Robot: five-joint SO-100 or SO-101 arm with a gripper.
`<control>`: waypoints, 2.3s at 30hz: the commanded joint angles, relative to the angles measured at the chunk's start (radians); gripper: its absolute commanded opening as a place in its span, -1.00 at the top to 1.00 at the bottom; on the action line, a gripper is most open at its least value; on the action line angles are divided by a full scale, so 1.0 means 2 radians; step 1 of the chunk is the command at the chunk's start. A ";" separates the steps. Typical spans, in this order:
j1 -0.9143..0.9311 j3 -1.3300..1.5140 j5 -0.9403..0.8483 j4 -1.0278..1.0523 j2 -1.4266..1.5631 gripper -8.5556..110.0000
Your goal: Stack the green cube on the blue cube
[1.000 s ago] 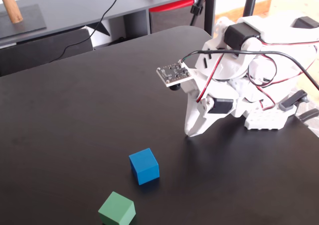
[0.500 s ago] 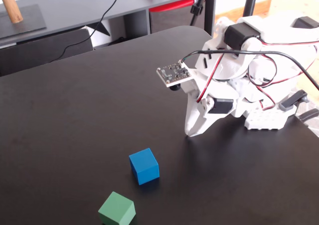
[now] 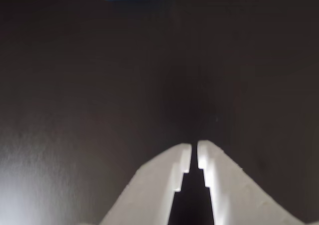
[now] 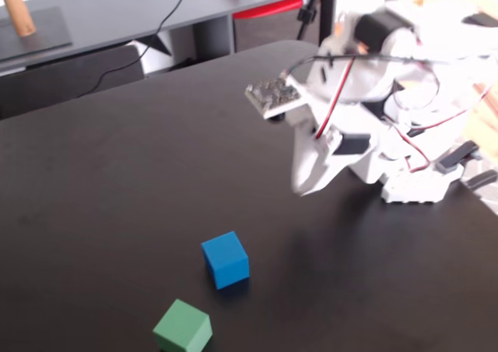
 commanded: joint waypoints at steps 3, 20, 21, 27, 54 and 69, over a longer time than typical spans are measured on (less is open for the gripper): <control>-0.012 -0.186 0.005 0.058 -0.109 0.85; -0.122 -0.404 0.078 0.032 -0.321 0.85; -0.127 -0.421 0.075 0.035 -0.336 0.85; -0.179 -0.478 0.057 0.018 -0.406 0.85; -0.163 -0.660 -0.130 -0.152 -0.761 0.85; -0.110 -0.709 -0.114 -0.204 -0.846 0.18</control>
